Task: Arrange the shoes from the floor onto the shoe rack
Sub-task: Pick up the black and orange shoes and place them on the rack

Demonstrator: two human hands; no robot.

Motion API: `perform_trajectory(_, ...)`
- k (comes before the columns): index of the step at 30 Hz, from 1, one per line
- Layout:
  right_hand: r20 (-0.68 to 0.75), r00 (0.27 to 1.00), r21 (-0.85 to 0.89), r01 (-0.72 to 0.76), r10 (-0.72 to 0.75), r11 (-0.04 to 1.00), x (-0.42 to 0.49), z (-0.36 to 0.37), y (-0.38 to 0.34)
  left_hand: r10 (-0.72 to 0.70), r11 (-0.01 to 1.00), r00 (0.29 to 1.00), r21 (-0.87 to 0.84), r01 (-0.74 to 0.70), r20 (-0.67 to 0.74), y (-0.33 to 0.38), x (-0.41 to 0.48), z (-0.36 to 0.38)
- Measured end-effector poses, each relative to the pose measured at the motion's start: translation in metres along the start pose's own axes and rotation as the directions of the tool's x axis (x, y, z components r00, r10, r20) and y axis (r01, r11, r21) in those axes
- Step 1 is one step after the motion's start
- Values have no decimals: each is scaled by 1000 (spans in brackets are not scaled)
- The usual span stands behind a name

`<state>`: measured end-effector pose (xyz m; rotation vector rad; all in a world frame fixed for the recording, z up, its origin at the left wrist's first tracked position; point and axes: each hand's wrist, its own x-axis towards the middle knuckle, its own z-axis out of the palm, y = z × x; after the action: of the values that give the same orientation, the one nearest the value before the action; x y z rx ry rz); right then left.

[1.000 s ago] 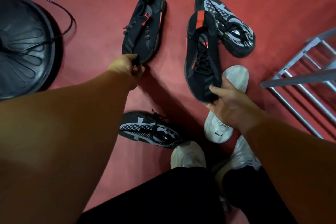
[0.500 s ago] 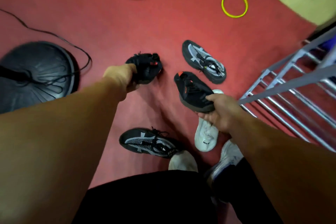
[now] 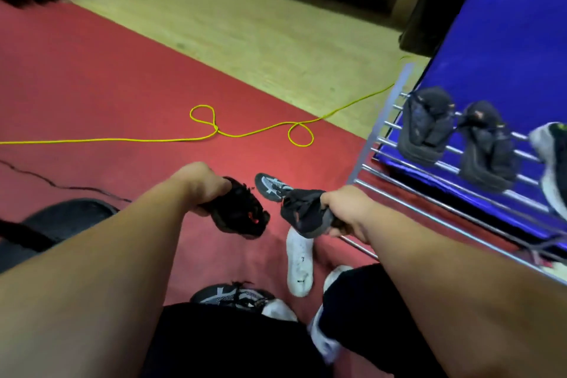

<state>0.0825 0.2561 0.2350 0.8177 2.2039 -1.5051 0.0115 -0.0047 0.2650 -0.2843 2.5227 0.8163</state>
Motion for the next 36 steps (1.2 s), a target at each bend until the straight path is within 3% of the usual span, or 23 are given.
perform_trajectory(8, -80, 996, 58, 47, -42, 997, -127, -102, 16, 212, 973, 976, 81, -214, 40, 93, -107, -9)
perform_trajectory(16, -184, 982, 178, -2, 36, 984, -180, -185, 79, 287, 954, 945, 42, -297, 156, 157, -158, 38)
perform_trajectory(21, -256, 960, 339, -17, 110, 940, -175, -214, 132, 234, 972, 944, -39, -231, 234, 181, -154, 89)
perform_trajectory(27, -296, 932, 635, 28, 210, 772, -150, -228, 191, 123, 964, 937, -262, -35, 327, 183, -132, 135)
perform_trajectory(33, -282, 931, 854, 134, 231, 503, -121, -230, 212, 92, 778, 907, -598, 193, 412, 177, -111, 158)
perform_trajectory(36, -247, 940, 889, 123, 236, 440, -102, -228, 211, 96, 674, 905, -696, 248, 415, 175, -97, 170)
